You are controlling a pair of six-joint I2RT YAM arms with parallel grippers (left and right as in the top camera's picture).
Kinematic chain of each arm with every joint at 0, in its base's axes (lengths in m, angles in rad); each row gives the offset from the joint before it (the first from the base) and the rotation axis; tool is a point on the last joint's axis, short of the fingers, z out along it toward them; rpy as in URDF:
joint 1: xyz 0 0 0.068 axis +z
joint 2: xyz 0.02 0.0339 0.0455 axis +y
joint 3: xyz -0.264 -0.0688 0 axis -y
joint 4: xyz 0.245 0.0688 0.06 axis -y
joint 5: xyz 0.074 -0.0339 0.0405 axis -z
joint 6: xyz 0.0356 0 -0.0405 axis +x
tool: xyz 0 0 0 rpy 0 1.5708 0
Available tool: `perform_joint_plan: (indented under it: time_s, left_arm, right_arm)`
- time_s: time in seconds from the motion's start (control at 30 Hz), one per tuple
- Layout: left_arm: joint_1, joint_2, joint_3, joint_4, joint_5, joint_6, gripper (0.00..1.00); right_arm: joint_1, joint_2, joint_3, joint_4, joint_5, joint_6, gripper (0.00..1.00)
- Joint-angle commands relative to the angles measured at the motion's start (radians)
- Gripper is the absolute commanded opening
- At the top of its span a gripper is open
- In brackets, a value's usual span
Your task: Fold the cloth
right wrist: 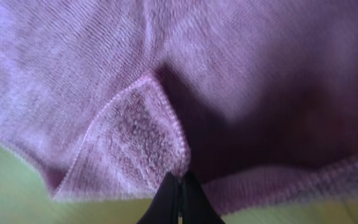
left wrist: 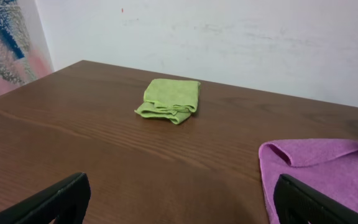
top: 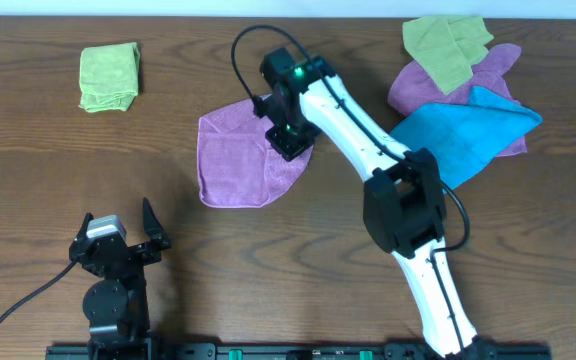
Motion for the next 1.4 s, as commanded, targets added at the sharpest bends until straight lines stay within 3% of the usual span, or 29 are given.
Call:
perform_joint_plan:
  time_s: [0.0, 0.13, 0.2, 0.23, 0.27, 0.3, 0.33, 0.37, 0.4, 0.47, 0.5, 0.6, 0.67, 0.73, 0.77, 0.8, 0.83, 0.87, 1.13, 1.17, 1.2, 1.3, 1.37]
  left_arm:
    - [0.003, -0.006, -0.035, -0.015, -0.01, 0.006, 0.95]
    - [0.003, -0.006, -0.035, -0.015, -0.01, 0.006, 0.95]
    - [0.003, -0.006, -0.035, -0.015, -0.01, 0.006, 0.95]
    - [0.003, -0.006, -0.035, -0.015, -0.01, 0.006, 0.95]
    - [0.003, -0.006, -0.035, -0.015, -0.01, 0.006, 0.95]
    - [0.003, -0.006, -0.035, -0.015, -0.01, 0.006, 0.95]
    - [0.003, -0.006, -0.035, -0.015, -0.01, 0.006, 0.95]
    - [0.003, -0.006, -0.035, -0.015, -0.01, 0.006, 0.96]
    - [0.003, -0.006, -0.035, -0.015, -0.01, 0.006, 0.95]
    - [0.003, -0.006, -0.035, -0.015, -0.01, 0.006, 0.95]
    - [0.003, -0.006, -0.035, -0.015, -0.01, 0.006, 0.95]
    - [0.003, -0.006, -0.035, -0.015, -0.01, 0.006, 0.95]
    - [0.003, -0.006, -0.035, -0.015, -0.01, 0.006, 0.95]
    - [0.003, -0.006, -0.035, -0.015, -0.01, 0.006, 0.95]
    - [0.003, -0.006, -0.035, -0.015, -0.01, 0.006, 0.95]
    - [0.003, -0.006, -0.035, -0.015, -0.01, 0.006, 0.95]
    - [0.003, -0.006, -0.035, -0.015, -0.01, 0.006, 0.96]
    - [0.003, -0.006, -0.035, -0.015, -0.01, 0.006, 0.95]
    - [0.003, -0.006, -0.035, -0.015, -0.01, 0.006, 0.95]
    - [0.003, -0.006, -0.035, -0.015, -0.01, 0.006, 0.95]
    - [0.003, -0.006, -0.035, -0.015, -0.01, 0.006, 0.95]
    - [0.003, -0.006, -0.035, -0.015, -0.01, 0.006, 0.95]
    - [0.003, -0.006, -0.035, -0.015, -0.01, 0.006, 0.95]
  right_arm:
    - [-0.001, -0.031, 0.109, -0.107, 0.008, 0.034, 0.01]
    - [0.0, -0.037, 0.151, -0.34, 0.126, 0.062, 0.01]
    - [0.001, -0.043, 0.118, -0.34, 0.132, 0.124, 0.02]
    - [0.002, -0.043, 0.111, -0.34, 0.129, 0.125, 0.09]
    - [0.002, -0.043, 0.107, -0.339, 0.13, 0.125, 0.27]
    - [0.002, -0.043, 0.106, -0.335, 0.134, 0.119, 0.27]
    - [0.002, -0.043, 0.106, -0.323, 0.136, 0.113, 0.39]
    - [0.002, -0.043, 0.106, -0.309, 0.137, 0.113, 0.62]
    - [-0.001, -0.043, 0.106, -0.296, 0.137, 0.113, 0.73]
    - [-0.005, -0.043, 0.106, -0.272, 0.137, 0.113, 0.9]
    - [-0.006, -0.043, 0.106, -0.255, 0.137, 0.113, 0.93]
    - [-0.006, -0.043, 0.106, -0.161, 0.137, 0.113, 0.92]
    - [-0.006, -0.043, 0.106, -0.096, 0.137, 0.113, 0.85]
    - [-0.006, -0.038, 0.102, -0.018, 0.134, 0.1, 0.59]
    - [-0.005, -0.031, 0.095, 0.024, 0.132, 0.085, 0.35]
    - [-0.005, -0.031, 0.091, 0.045, 0.133, 0.075, 0.2]
    - [-0.005, -0.025, 0.085, 0.061, 0.133, 0.068, 0.07]
    - [-0.006, -0.023, 0.079, 0.069, 0.133, 0.068, 0.01]
    - [-0.016, -0.021, 0.056, 0.072, 0.068, 0.073, 0.04]
    - [-0.016, -0.025, 0.069, 0.067, 0.057, 0.077, 0.14]
    - [-0.016, -0.031, 0.078, 0.066, 0.052, 0.077, 0.34]
    - [-0.016, -0.069, 0.101, 0.07, 0.103, 0.067, 0.64]
    - [-0.023, -0.076, 0.101, 0.06, 0.167, 0.057, 0.64]
